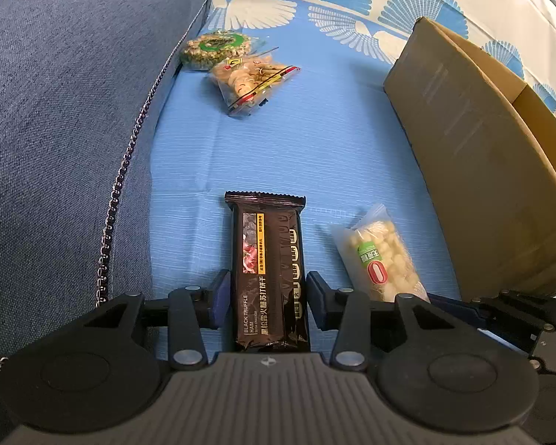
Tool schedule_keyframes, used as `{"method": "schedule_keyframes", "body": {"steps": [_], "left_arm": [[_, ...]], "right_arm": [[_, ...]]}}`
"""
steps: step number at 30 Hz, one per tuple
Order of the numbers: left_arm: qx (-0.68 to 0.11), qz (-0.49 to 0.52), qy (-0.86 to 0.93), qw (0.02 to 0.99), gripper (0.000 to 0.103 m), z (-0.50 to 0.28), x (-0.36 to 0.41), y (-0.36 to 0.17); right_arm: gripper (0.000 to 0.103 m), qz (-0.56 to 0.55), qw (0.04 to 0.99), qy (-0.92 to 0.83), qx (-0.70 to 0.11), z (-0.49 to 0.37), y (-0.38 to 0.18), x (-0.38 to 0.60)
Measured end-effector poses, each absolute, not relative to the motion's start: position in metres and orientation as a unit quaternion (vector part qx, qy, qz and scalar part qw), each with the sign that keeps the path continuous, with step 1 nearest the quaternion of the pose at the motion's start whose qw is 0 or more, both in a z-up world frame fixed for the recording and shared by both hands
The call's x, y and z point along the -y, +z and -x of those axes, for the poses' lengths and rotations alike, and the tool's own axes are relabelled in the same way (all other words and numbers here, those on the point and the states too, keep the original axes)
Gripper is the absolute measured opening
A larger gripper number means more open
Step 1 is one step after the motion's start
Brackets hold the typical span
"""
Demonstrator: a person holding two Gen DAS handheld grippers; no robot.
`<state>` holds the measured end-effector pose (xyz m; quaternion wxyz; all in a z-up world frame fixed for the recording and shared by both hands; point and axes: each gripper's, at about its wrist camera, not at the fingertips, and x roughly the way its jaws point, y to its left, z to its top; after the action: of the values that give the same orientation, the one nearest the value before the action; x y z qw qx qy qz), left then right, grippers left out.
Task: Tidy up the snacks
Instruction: 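Hold the peanut packet in the right tool while the left tool holds the chocolate bar, then carry the peanut packet and chocolate bar with both tools over the cardboard box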
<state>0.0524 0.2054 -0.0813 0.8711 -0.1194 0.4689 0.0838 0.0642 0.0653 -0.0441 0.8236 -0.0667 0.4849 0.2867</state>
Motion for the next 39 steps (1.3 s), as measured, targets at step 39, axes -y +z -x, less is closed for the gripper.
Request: {"method": "schedule_keyframes", "body": {"steps": [39], "left_arm": [[-0.464,0.111,0.071,0.876,0.042,-0.052,-0.203,-0.080]], "right_arm": [[0.038,0.123,0.856,0.288,-0.412,-0.048,-0.036,-0.072]]}}
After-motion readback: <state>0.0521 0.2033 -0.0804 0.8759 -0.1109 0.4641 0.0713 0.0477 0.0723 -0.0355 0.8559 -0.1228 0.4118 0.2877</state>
